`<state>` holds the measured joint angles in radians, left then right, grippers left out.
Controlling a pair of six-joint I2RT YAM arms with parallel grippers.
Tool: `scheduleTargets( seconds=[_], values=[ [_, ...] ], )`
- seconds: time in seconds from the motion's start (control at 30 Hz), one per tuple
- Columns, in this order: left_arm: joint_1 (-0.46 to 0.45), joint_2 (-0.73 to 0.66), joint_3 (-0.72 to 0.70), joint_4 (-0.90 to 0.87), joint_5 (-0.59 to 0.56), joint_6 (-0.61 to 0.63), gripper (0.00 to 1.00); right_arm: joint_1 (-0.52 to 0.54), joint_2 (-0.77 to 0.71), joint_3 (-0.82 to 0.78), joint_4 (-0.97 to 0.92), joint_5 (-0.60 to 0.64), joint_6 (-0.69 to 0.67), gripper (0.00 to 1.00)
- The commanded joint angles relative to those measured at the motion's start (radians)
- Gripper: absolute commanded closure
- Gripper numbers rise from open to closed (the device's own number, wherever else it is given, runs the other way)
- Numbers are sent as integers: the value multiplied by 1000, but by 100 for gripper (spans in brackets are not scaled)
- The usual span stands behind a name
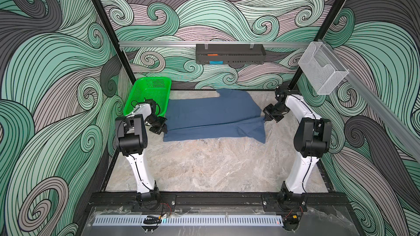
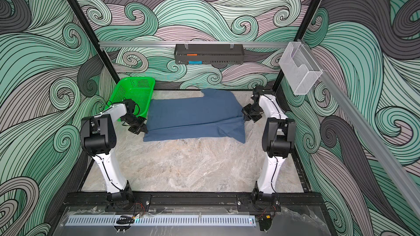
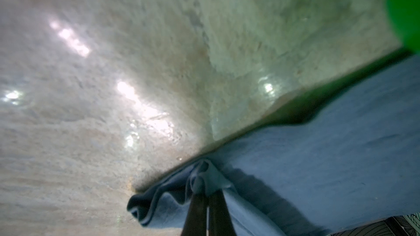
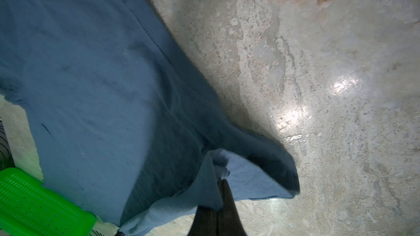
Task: Fold and stack t-shirts
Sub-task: Fold the T-shirt.
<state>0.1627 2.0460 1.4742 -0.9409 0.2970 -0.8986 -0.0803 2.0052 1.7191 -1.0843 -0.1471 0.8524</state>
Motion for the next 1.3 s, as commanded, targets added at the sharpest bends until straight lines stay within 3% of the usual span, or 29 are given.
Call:
scheduleTargets(
  seconds=[0.0, 0.2, 0.23, 0.3, 0.33, 0.4, 0.53, 0.73, 0.8, 0.87, 0.9, 0.93, 1.1, 1.27],
  values=[
    [-4, -6, 84, 88, -32, 59, 100, 5, 29, 41, -11, 40, -1, 100],
    [-20, -7, 105, 126, -6, 56, 100, 17, 59, 103, -12, 32, -18, 100],
    [-23, -12, 106, 128, 2, 59, 97, 20, 64, 121, -12, 26, -30, 84],
    [-30, -26, 99, 146, 15, 61, 71, 30, 63, 149, -21, 46, -45, 10],
    [-36, -38, 95, 146, 14, 60, 59, 38, 53, 156, -29, 71, -51, 1],
    [-49, -63, 85, 148, 10, 58, 48, 57, 29, 160, -34, 122, -64, 1],
    [-78, -97, 74, 139, 8, 59, 46, 109, -31, 99, -32, 143, -71, 1],
    [-120, -154, 61, 125, 7, 46, 43, 205, -89, -112, 78, 24, -29, 1],
    [-138, -179, 45, 123, 4, 43, 30, 220, -100, -187, 149, -26, -5, 1],
    [-152, -207, 11, 128, 5, 33, 25, 221, -91, -232, 191, -64, 18, 1],
    [-160, -224, -13, 142, 12, 24, 14, 220, -80, -238, 194, -65, 21, 1],
    [-165, -239, -35, 153, 18, 16, 12, 220, -64, -236, 198, -64, 15, 1],
    [-199, -288, -88, 136, 1, 22, 11, 217, 13, -244, 201, -60, -20, 1],
    [-197, -342, -136, 85, -50, 39, 11, 204, -2, -321, 202, -41, -35, 1]
  ],
)
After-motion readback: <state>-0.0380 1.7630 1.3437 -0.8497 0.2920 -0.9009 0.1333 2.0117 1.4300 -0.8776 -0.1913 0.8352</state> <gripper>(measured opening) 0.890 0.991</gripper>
